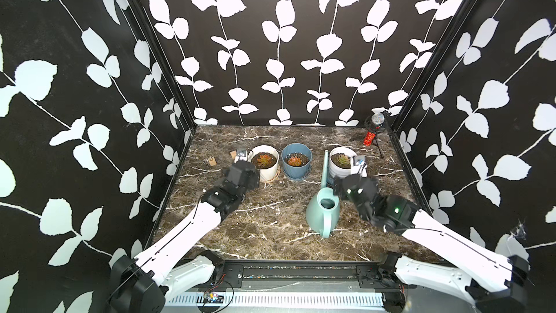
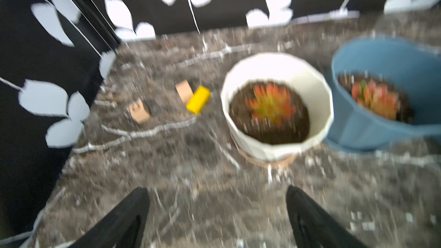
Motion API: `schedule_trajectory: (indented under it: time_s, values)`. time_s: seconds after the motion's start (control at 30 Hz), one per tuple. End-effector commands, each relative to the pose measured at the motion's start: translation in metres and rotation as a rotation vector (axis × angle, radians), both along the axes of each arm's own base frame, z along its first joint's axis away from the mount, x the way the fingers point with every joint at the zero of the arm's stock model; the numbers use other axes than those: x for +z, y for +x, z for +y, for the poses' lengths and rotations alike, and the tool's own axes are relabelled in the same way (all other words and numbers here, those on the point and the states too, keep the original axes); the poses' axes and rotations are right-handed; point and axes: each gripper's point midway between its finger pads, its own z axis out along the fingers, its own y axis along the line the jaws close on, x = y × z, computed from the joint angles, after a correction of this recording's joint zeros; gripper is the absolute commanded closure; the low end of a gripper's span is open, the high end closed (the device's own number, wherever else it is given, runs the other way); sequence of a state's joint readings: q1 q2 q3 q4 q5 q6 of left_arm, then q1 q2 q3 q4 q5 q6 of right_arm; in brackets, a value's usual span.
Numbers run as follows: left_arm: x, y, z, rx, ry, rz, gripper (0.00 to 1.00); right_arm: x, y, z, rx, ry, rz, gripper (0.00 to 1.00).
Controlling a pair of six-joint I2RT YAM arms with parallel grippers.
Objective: Water the succulent around the soil edge
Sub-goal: Pick up the watering can from the center of the board.
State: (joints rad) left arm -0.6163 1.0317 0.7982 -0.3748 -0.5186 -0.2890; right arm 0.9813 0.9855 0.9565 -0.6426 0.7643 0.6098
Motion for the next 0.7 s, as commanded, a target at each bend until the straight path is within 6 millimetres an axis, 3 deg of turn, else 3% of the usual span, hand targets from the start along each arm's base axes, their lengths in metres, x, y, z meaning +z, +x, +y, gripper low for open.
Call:
schedule_trajectory:
  time_s: [0.0, 0.13, 0.3, 0.5, 0.67]
  values:
    - [-0.006, -0.028, 0.016, 0.070, -0.023, 0.027, 0.08, -0.007, -0.029, -0.013, -0.081, -0.021, -0.010, 0.01]
    - [-0.008, -0.046, 0.023, 0.080, -0.053, 0.040, 0.08, -0.017, -0.058, 0.016, -0.031, 0.001, 0.009, 0.01]
    - [-0.012, -0.062, 0.033, 0.088, -0.050, 0.070, 0.07, -0.046, -0.085, 0.047, -0.047, -0.016, 0.067, 0.01]
    - [-0.018, -0.069, 0.036, 0.084, -0.045, 0.097, 0.07, -0.059, -0.096, 0.055, -0.106, -0.029, 0.096, 0.01]
    - [-0.024, -0.066, 0.033, 0.088, -0.036, 0.116, 0.06, -0.071, -0.096, 0.046, -0.141, 0.025, 0.128, 0.01]
